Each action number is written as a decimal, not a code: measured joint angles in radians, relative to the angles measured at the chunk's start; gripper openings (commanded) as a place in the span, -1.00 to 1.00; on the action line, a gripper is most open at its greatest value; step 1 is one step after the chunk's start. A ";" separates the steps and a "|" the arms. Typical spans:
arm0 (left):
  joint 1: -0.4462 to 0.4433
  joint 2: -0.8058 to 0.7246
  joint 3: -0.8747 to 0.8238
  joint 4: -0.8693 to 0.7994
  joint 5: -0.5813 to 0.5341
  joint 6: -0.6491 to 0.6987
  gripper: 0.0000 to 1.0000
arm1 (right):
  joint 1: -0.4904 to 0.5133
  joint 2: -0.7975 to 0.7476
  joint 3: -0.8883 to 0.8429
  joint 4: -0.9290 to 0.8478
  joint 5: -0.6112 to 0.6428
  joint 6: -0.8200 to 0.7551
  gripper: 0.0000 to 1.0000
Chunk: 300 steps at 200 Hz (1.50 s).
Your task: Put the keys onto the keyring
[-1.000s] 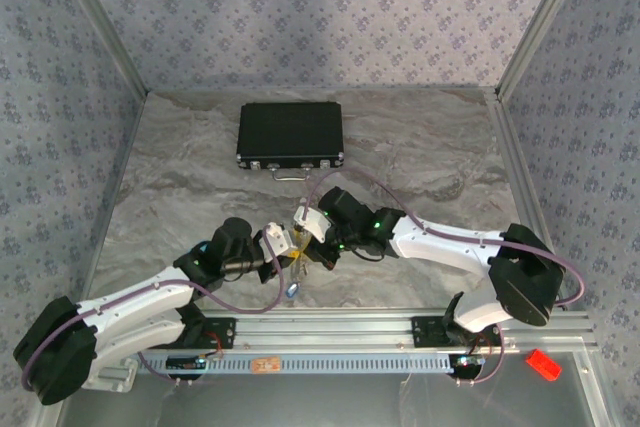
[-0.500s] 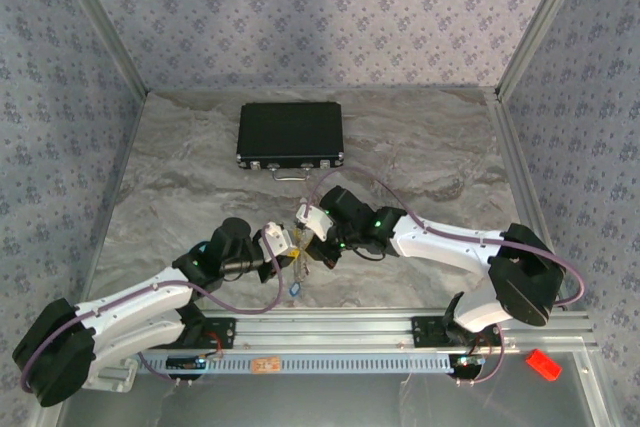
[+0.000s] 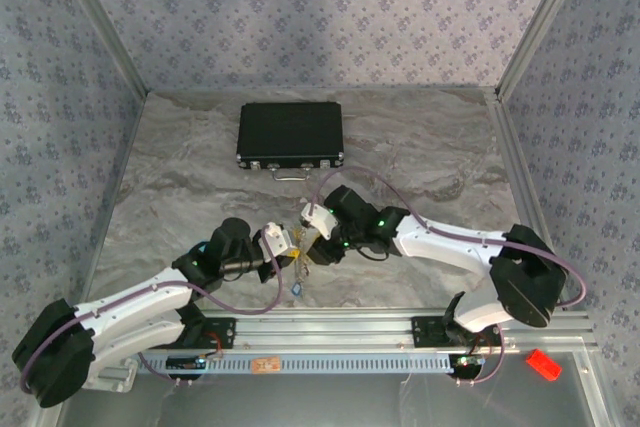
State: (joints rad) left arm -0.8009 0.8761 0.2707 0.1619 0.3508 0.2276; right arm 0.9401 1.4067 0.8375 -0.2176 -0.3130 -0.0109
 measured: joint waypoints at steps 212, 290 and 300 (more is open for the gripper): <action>0.000 -0.027 -0.059 0.082 0.000 0.011 -1.00 | -0.036 0.002 -0.216 0.479 -0.158 -0.344 -0.42; 0.000 -0.032 -0.063 0.086 0.001 0.010 -1.00 | -0.036 0.023 -0.214 0.507 -0.205 -0.346 -0.73; 0.000 -0.032 -0.063 0.087 0.001 0.010 -1.00 | -0.036 0.026 -0.213 0.507 -0.209 -0.346 -0.80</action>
State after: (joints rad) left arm -0.8009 0.8440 0.2073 0.2493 0.3515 0.2379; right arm 0.9043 1.4326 0.6247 0.2890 -0.5217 -0.3565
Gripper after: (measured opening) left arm 0.043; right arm 0.133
